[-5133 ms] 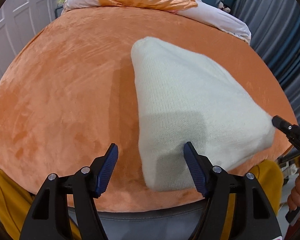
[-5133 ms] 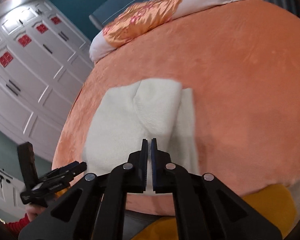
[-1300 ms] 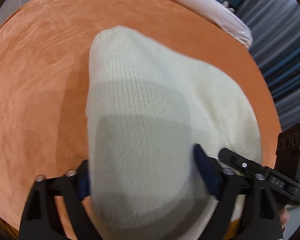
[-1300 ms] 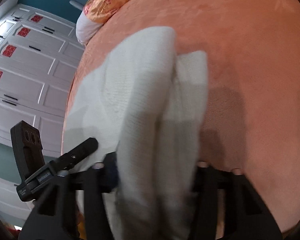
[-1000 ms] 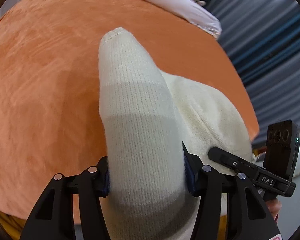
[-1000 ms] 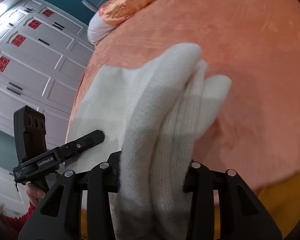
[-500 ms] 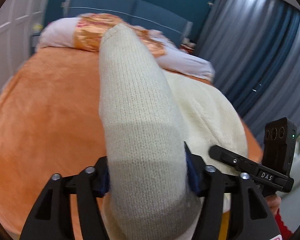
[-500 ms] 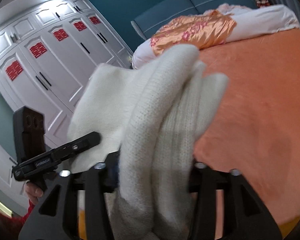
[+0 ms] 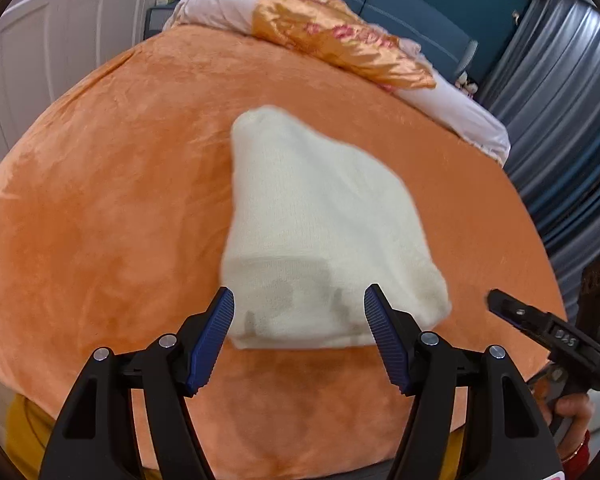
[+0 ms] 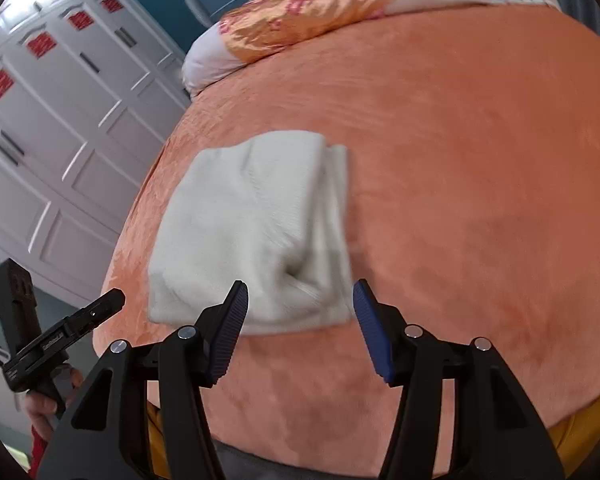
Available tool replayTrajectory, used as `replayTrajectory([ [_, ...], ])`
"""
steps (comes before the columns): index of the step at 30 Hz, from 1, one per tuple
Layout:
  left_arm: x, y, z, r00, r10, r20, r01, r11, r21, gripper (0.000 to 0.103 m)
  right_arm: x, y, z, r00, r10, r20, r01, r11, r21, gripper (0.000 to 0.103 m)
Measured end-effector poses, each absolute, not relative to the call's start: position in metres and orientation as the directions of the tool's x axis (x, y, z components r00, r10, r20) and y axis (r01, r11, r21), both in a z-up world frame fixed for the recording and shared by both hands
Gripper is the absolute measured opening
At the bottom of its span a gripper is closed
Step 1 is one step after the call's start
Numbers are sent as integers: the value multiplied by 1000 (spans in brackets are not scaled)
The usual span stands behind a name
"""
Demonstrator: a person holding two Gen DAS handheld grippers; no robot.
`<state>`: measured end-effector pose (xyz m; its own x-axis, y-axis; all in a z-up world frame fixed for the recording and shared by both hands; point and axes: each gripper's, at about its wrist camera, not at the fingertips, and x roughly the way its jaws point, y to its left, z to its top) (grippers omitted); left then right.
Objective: Fold small clothes
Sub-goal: 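Lower the folded sweater onto the bed and open both tools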
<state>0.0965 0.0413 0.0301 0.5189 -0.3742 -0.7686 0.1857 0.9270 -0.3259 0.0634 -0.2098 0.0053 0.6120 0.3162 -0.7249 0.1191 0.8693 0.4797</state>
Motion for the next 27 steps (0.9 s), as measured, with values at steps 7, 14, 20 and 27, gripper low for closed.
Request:
replayTrajectory([
  [7,117,26,10,479,-317,-819,205,947,-246,66,101,-187,-21,529,336,-779,102,886,452,55],
  [14,118,35,-13,450,-268,-852,162,963,-217,66,89,-169,-11,543,349,-764,31,901,433,8],
  [20,116,29,-45,406,-241,-882,178,967,-182,65,91,-166,-60,446,235,-863,95,947,307,9],
  [27,103,21,-35,442,-171,-881,181,978,-99,64,77,-141,-29,501,115,-858,77,981,177,14],
])
